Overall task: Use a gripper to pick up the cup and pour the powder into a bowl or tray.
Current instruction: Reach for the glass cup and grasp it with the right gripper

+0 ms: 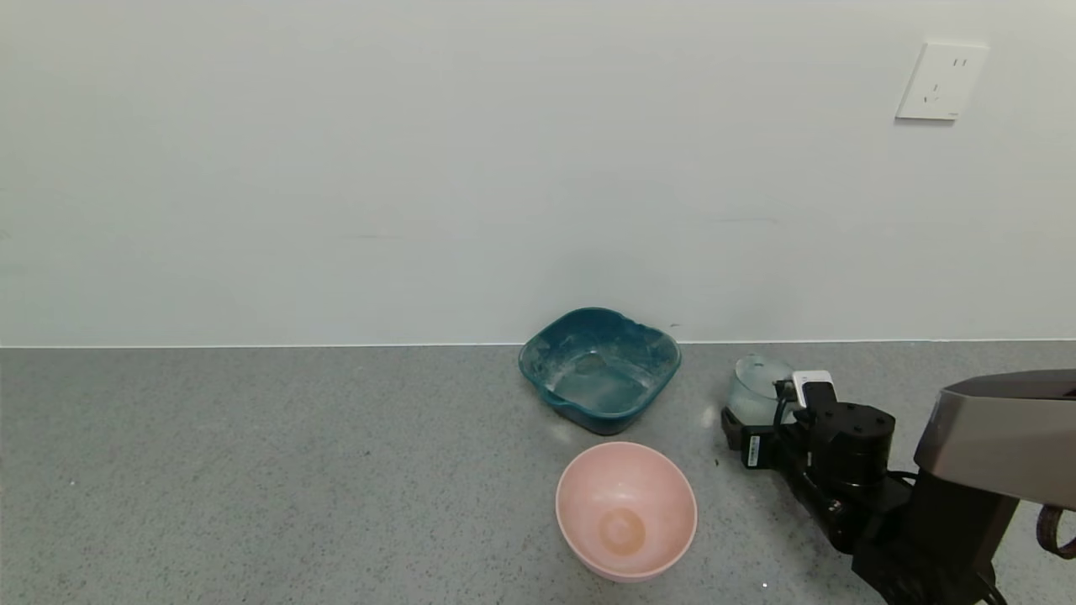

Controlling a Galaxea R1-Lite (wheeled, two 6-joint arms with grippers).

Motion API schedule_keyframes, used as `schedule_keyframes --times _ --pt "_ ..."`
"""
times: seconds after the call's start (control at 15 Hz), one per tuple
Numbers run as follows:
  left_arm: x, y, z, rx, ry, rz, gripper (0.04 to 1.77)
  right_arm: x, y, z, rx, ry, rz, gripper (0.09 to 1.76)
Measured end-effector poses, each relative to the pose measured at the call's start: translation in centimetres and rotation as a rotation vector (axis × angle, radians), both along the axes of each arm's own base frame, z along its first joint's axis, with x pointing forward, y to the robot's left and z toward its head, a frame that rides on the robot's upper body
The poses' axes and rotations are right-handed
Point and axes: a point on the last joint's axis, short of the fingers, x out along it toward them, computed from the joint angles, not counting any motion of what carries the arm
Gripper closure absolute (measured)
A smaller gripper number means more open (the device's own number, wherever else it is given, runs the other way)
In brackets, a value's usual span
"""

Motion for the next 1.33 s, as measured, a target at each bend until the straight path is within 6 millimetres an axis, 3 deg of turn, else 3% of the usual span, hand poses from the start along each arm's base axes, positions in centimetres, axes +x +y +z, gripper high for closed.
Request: schedule_keyframes --times 1.33 --pt "0.0 0.0 0.0 0.000 0.000 0.000 0.05 2.5 0.3 -1.8 0.019 -0.061 -0.009 0.14"
